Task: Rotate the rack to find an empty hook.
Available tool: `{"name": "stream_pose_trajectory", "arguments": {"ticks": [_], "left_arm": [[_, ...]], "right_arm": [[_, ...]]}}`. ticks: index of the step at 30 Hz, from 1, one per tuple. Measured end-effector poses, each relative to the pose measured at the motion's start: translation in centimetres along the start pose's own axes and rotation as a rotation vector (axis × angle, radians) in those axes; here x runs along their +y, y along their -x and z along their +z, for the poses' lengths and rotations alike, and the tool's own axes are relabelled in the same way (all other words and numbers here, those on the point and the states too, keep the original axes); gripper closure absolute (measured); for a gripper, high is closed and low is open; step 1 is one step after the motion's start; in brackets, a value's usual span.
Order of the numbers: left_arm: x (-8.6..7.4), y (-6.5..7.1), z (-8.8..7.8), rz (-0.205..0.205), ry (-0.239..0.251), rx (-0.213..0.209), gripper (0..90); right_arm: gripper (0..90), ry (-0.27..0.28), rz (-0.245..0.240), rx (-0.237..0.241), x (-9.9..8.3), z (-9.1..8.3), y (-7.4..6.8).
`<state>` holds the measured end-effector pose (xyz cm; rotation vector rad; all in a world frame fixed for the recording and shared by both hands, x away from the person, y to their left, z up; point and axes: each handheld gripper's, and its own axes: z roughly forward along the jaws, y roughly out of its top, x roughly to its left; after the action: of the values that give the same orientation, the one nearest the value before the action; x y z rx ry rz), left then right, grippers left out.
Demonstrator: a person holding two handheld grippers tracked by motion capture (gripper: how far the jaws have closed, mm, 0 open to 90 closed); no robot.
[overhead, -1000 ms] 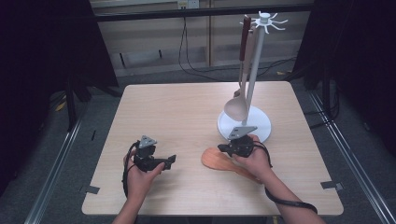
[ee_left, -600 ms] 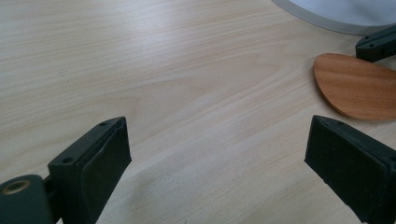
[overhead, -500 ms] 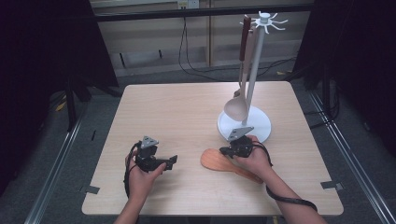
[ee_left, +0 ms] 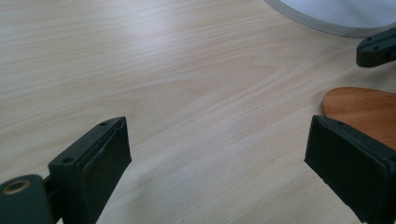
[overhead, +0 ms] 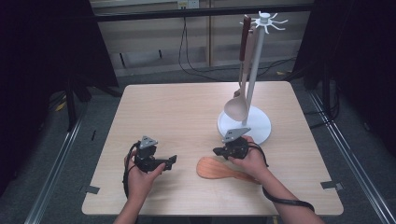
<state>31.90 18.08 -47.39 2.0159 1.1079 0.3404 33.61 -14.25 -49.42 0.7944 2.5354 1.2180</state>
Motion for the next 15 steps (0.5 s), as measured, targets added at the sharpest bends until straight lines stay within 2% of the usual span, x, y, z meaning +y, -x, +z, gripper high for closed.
{"name": "stream_pose_trajectory", "arguments": {"ticks": [3, 8, 11, 15], "left_arm": [[0.4, 0.6, 0.7, 0.006, 0.0, -0.016, 6.7], [1.4, 2.0, 2.2, 0.042, -0.004, -0.058, 6.7], [2.0, 2.7, 2.9, 0.069, -0.013, -0.081, 6.7], [2.6, 3.6, 3.9, 0.084, -0.015, -0.113, 6.7]], "right_arm": [[90.0, 0.023, 0.027, -0.017, -0.7, -1.3, 0.3], [89.0, 0.063, 0.091, -0.057, -2.4, -3.6, 0.8], [89.4, 0.075, 0.104, -0.068, -3.2, -5.0, 0.8], [90.0, 0.088, 0.123, -0.079, -4.1, -6.5, 0.5]]}}
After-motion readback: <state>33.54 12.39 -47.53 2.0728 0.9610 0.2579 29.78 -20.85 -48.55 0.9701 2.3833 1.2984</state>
